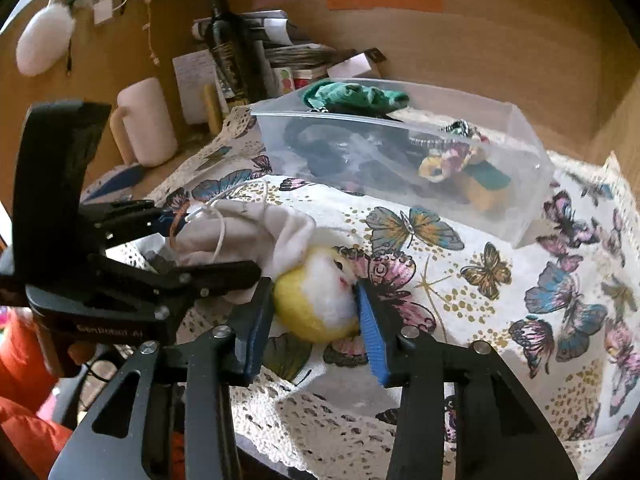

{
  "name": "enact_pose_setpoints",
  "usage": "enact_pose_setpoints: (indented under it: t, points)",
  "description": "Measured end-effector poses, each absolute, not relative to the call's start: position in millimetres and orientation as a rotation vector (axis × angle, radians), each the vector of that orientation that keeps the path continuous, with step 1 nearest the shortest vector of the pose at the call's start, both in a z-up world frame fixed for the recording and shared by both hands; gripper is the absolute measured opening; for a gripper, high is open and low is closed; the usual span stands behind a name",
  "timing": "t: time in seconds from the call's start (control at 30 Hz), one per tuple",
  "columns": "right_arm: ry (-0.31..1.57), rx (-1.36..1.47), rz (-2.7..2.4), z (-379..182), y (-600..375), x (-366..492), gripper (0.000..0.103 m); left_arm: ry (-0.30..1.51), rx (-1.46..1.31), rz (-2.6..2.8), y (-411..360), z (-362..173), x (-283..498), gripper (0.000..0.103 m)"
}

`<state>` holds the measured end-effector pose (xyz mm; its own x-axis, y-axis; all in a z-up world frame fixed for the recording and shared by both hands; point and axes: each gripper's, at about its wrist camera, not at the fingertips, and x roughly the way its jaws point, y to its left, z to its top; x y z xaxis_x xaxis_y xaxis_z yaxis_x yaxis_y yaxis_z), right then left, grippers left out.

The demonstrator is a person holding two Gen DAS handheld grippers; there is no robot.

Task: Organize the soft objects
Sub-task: 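Carry the white bag and yellow ball into the clear box and release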

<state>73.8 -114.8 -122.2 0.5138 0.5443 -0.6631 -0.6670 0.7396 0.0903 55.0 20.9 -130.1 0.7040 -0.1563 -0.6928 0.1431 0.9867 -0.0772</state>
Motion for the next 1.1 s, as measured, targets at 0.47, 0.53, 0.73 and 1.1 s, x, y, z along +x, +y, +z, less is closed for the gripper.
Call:
enact_pose_setpoints:
  t: [0.47, 0.53, 0.73, 1.1]
  points:
    - [0.639, -0.185, 0.657, -100, -134, 70, 0.037, 0.642, -0.046, -0.115, 38, -78, 61, 0.04]
    - [0.617, -0.168, 0.639, -93, -139, 74, 0.037, 0.605, -0.04, -0.097, 39, -65, 63, 0.04]
    - [0.541, -0.116, 0.583, -66, -156, 90, 0.037, 0.506, -0.06, -0.057, 46, -27, 73, 0.04]
    - [0.429, -0.086, 0.467, -26, -166, 134, 0.037, 0.515, -0.097, -0.077, 40, -10, 130, 0.04]
